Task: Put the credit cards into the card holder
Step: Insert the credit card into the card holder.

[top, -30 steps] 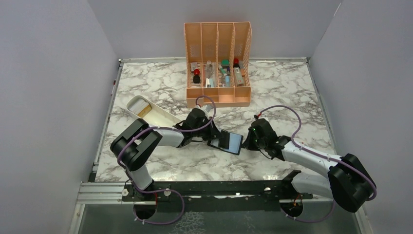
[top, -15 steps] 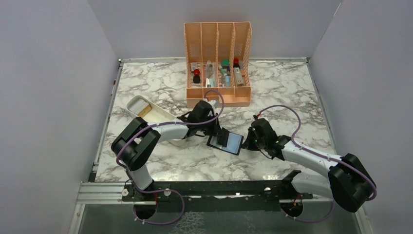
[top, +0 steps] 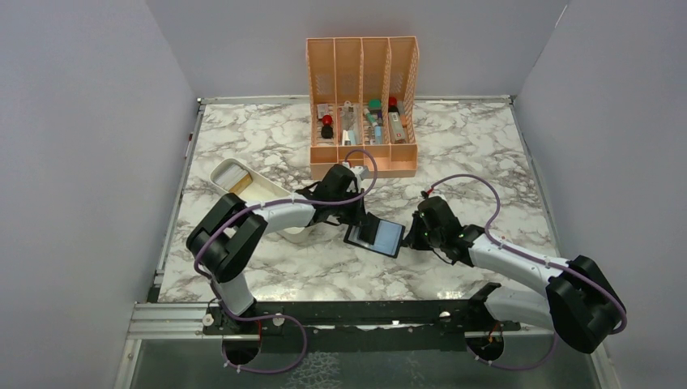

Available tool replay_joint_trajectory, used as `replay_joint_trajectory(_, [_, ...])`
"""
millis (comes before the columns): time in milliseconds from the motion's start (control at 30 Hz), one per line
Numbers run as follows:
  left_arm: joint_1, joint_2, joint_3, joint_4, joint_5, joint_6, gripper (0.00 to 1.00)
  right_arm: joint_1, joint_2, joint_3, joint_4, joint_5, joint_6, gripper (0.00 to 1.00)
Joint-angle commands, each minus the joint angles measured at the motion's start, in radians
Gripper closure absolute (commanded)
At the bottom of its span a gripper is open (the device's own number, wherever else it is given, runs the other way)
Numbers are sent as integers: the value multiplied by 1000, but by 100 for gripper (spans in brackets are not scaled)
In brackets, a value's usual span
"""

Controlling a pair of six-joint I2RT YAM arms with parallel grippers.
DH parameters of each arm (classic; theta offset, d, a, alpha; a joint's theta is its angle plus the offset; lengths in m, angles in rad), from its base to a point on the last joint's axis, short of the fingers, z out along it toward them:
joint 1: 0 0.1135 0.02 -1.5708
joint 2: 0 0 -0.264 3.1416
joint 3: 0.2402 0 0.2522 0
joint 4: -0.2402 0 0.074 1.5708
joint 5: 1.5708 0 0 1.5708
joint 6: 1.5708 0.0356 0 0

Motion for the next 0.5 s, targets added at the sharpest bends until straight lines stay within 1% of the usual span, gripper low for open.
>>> replay_joint_trajectory(0, [-2, 38, -3, -54, -9, 42, 100, 2, -16, 19, -20, -14, -4, 99])
replay_joint_trajectory(467, [-2, 33, -66, 37, 34, -32, 99, 2, -7, 21, -10, -25, -1, 99])
